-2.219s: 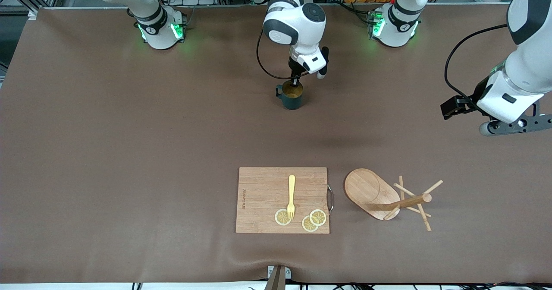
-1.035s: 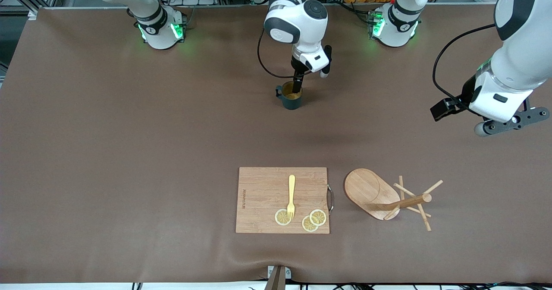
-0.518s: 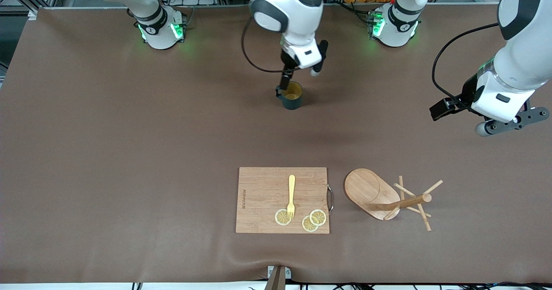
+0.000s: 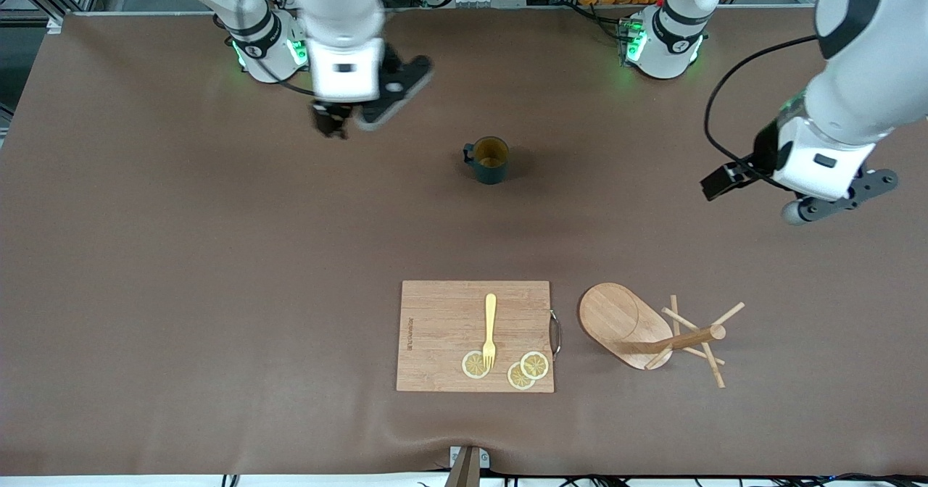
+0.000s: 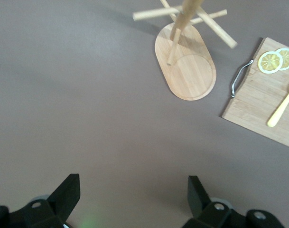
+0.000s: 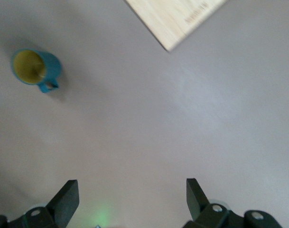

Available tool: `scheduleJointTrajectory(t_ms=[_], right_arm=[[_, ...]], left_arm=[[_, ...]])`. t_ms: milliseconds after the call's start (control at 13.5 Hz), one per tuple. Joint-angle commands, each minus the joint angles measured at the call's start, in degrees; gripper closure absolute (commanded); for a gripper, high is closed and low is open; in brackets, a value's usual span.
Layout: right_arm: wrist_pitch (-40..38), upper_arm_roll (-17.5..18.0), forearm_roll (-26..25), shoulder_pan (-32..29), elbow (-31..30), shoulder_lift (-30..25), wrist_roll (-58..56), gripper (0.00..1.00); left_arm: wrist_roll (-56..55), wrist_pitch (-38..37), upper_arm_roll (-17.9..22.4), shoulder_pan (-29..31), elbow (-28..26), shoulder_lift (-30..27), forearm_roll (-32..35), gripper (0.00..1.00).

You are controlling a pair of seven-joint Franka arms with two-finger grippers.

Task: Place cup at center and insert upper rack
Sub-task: 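Move the left gripper to the mug handle while the right gripper retracts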

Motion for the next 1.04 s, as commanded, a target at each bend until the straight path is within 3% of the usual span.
scheduleJointTrajectory(t_ms=[0, 296, 444, 592, 740, 961], right_arm=[[-1.8, -4.1, 1.1, -3.1, 1.1, -1.9, 0.3, 0.00], [-1.8, -19.2, 1.4, -2.6, 1.0, -3.7, -5.0, 0.00], [-1.6, -25.8, 1.4, -2.6, 0.7, -3.5, -5.9, 0.00], [-1.3, -30.3, 1.3, -2.7, -0.3, -3.4, -6.1, 0.00], [-0.1, -33.5, 1.3, -2.7, -1.9, -3.4, -6.2, 0.00], [2.9, -36.9, 1.5, -3.8, -3.5, -3.4, -6.1, 0.00]], left_arm=[[-12.0, -0.8, 0.8, -5.7, 0.5, -0.1, -1.0, 0.00], [-31.7, -0.8, 1.0, -14.9, 4.0, 3.7, -1.0, 0.00], [-41.6, -1.0, 4.4, -22.9, 6.6, 6.8, -1.0, 0.00], [-51.1, -2.5, 7.9, -31.1, 10.3, 11.7, -0.9, 0.00], [-59.0, -4.0, 8.6, -36.2, 14.5, 16.5, 0.0, 0.00], [-66.9, -3.9, 8.7, -43.1, 15.4, 20.0, 5.3, 0.00]])
